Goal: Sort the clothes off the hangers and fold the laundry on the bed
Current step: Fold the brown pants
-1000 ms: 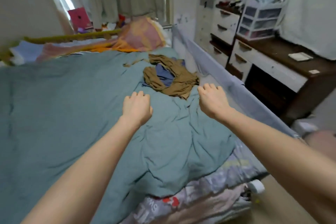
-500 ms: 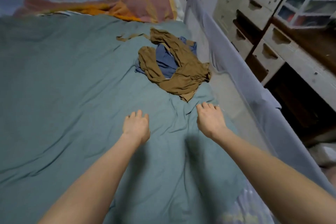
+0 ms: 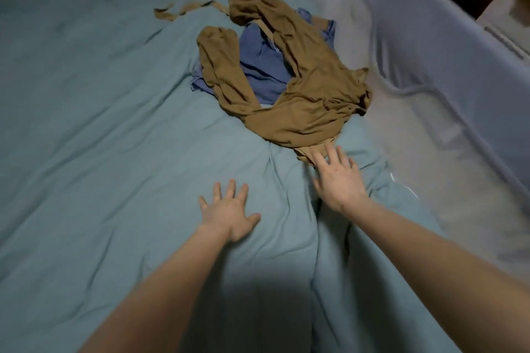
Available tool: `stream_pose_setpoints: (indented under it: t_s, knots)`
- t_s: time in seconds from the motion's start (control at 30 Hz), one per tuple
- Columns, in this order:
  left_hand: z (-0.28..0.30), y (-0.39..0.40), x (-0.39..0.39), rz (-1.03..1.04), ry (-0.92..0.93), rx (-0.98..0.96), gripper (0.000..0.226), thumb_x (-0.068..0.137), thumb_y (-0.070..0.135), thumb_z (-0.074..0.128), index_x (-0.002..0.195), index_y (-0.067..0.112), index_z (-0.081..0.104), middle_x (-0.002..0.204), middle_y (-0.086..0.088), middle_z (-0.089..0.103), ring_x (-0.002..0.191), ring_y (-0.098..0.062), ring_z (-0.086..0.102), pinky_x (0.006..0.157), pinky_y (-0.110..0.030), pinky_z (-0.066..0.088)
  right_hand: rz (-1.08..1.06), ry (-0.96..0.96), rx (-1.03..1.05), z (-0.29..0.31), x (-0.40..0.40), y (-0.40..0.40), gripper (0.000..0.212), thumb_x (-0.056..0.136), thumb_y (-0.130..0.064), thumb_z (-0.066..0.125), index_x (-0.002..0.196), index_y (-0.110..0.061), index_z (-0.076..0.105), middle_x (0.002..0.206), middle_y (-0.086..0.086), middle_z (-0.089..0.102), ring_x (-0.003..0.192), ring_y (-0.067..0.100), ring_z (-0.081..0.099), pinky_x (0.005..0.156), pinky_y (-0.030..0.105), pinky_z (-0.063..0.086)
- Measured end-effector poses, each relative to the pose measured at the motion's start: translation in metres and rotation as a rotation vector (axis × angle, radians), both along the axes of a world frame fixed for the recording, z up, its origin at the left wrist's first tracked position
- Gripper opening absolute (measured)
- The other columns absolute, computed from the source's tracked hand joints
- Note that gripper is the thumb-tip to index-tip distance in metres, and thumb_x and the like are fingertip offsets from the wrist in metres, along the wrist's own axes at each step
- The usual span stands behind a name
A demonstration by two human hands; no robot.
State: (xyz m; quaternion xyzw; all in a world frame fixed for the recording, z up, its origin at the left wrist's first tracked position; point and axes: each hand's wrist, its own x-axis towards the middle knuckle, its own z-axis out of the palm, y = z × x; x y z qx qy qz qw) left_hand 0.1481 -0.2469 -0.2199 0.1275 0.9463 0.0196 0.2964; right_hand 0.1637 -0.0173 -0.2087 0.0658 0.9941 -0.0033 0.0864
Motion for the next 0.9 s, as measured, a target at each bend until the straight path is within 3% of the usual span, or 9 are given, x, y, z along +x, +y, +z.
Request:
stream_pose_setpoints:
  t_s: [0.17,0.23,0.3,0.37,0.47,0.6,0.73,0.83,0.9]
  knots:
    - [-0.049,-0.003,-0.011,-0.055,-0.052,-0.056,0.084,0.091,0.068,0.032,0.153,0.031,-0.011,0.161,0.002,-0.016,0.147,-0.032,-0.013,0.115,-0.062,0.002,-0.030,0.049,-0.045,-0.034,-0.064,0.014,0.081,0.094,-0.041,0.051,0.152,-0.027,-0.003,0.161,0.005,-0.005,0.147,0.030,-0.003,0.112,0.049,0.025]
    - [-0.057,-0.003,-0.015,-0.056,-0.057,-0.061,0.085,0.091,0.069,0.033,0.153,0.031,-0.011,0.161,0.002,-0.017,0.147,-0.032,-0.014,0.115,-0.062,0.001,-0.075,0.000,-0.059,-0.048,-0.080,0.018,0.082,0.093,-0.038,0.054,0.152,-0.024,-0.001,0.160,0.008,0.004,0.147,0.032,0.001,0.111,0.047,0.026]
    - [-0.060,-0.003,-0.017,-0.054,-0.069,-0.057,0.085,0.090,0.068,0.035,0.153,0.031,-0.009,0.161,0.002,-0.016,0.147,-0.032,-0.014,0.115,-0.062,0.000,-0.097,-0.006,-0.060,-0.060,-0.088,0.019,0.063,0.094,-0.021,0.052,0.147,-0.014,0.019,0.150,0.014,0.027,0.139,0.036,0.020,0.107,0.046,0.033]
    - [-0.060,-0.004,-0.018,-0.056,-0.070,-0.048,0.085,0.090,0.067,0.036,0.153,0.031,-0.009,0.161,0.002,-0.016,0.147,-0.032,-0.014,0.115,-0.061,-0.001,-0.081,0.070,-0.036,-0.064,-0.090,0.018,0.037,0.092,-0.001,0.043,0.129,-0.004,0.042,0.131,0.018,0.045,0.122,0.036,0.039,0.096,0.042,0.040]
    - [-0.057,-0.008,-0.016,-0.077,-0.062,-0.046,0.084,0.092,0.066,0.035,0.153,0.030,-0.009,0.161,0.003,-0.015,0.147,-0.031,-0.013,0.116,-0.060,0.000,-0.074,0.159,-0.075,-0.056,-0.086,0.016,0.028,0.091,0.006,0.037,0.111,0.001,0.055,0.117,0.020,0.056,0.111,0.035,0.050,0.088,0.039,0.042]
    - [-0.035,-0.009,-0.010,-0.103,-0.037,-0.031,0.079,0.095,0.059,0.039,0.155,0.026,-0.001,0.162,0.000,-0.005,0.149,-0.030,-0.001,0.117,-0.057,0.010,-0.081,0.098,-0.188,-0.034,-0.062,0.012,0.025,0.091,-0.009,0.045,0.111,-0.003,0.059,0.113,0.022,0.060,0.107,0.038,0.055,0.085,0.039,0.045]
    - [0.009,-0.008,0.011,-0.092,0.074,0.113,0.073,0.097,0.046,0.044,0.154,0.019,0.009,0.161,-0.007,0.010,0.147,-0.026,0.013,0.117,-0.050,0.019,-0.096,0.148,-0.383,0.012,-0.017,0.000,0.017,0.090,-0.010,0.048,0.088,-0.002,0.063,0.096,0.024,0.065,0.095,0.041,0.059,0.078,0.040,0.043]
    - [0.057,-0.012,0.039,-0.128,0.126,0.186,0.070,0.097,0.040,0.046,0.154,0.018,0.011,0.160,-0.007,0.014,0.147,-0.024,0.016,0.117,-0.045,0.020,-0.102,0.125,-0.534,0.062,0.022,-0.011,0.030,0.091,-0.008,0.051,0.061,-0.013,0.048,0.073,0.017,0.057,0.082,0.037,0.057,0.069,0.037,0.037]
    - [0.093,-0.017,0.059,-0.127,0.149,0.251,0.070,0.096,0.039,0.047,0.153,0.020,0.013,0.160,-0.006,0.015,0.147,-0.023,0.015,0.118,-0.042,0.019,-0.079,0.099,-0.612,0.100,0.047,-0.021,0.040,0.091,-0.010,0.052,0.055,-0.018,0.038,0.066,0.011,0.050,0.073,0.030,0.051,0.064,0.034,0.031]
